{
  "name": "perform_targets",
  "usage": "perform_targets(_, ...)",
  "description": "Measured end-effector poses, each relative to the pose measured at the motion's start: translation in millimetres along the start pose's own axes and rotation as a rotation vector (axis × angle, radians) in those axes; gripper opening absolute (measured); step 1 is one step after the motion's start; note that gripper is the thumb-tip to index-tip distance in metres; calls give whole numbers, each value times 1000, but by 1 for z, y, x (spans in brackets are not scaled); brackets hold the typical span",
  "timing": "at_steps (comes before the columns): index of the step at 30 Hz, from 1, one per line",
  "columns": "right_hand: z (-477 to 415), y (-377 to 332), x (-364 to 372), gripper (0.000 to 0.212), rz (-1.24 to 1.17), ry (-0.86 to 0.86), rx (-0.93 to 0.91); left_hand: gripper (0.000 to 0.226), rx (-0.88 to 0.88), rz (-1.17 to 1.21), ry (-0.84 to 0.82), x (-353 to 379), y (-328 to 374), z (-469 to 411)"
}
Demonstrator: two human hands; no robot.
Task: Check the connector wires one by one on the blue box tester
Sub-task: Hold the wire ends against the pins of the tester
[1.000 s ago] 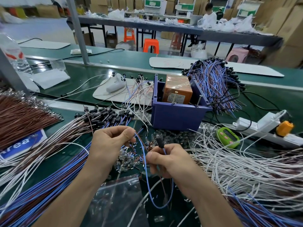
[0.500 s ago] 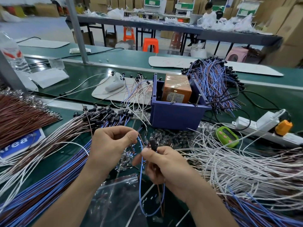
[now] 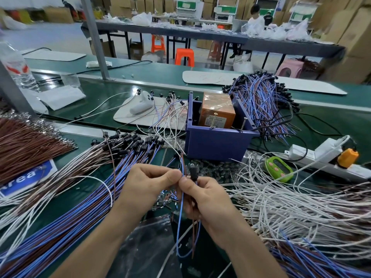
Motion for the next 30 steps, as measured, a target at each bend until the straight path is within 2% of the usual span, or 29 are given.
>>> perform_targets(3, 1, -2, -4, 41, 99, -39, -26, 28, -42, 110, -44, 0, 0, 1)
perform_targets(6, 3, -5, -10, 34, 159, -94, -42, 16, -106, 256, -122, 5, -1, 1)
perform_targets(8, 4, -6, -13, 26, 182, -91, -46, 8, -137, 276, -109, 10, -1, 0)
perform_targets(10, 5, -7, -16, 16, 137, -25, -77, 8, -143, 186, -3, 14, -2, -3)
perform_targets(13, 3, -10, -21, 16, -8, 157, -154, 17, -153, 25, 146, 21, 1, -7)
perform_targets(18, 8, -27, -40, 26, -117, 485, -315, 13, -134, 207, 259, 33, 22, -24)
perform_targets(21, 9, -32, -54, 32, -95, 617, -327, 12, -102, 190, 300, 43, 32, -39)
perform_targets(27, 0, -30, -71, 35, -9, 712, -363, 28, -84, -9, 440, 66, 23, -63)
perform_targets(30, -4, -26, -76, 35, 8, 712, -354, 21, -77, -101, 482, 68, 21, -70)
Point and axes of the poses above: each hand's wrist, its own z-axis away from the middle knuckle, its own x-axis out of the palm, y = z × x, the point moved 1 cm from there along -z, towards the middle knuckle, and after that the axes turned 12 degrees about -y, right-handed, at the moved point
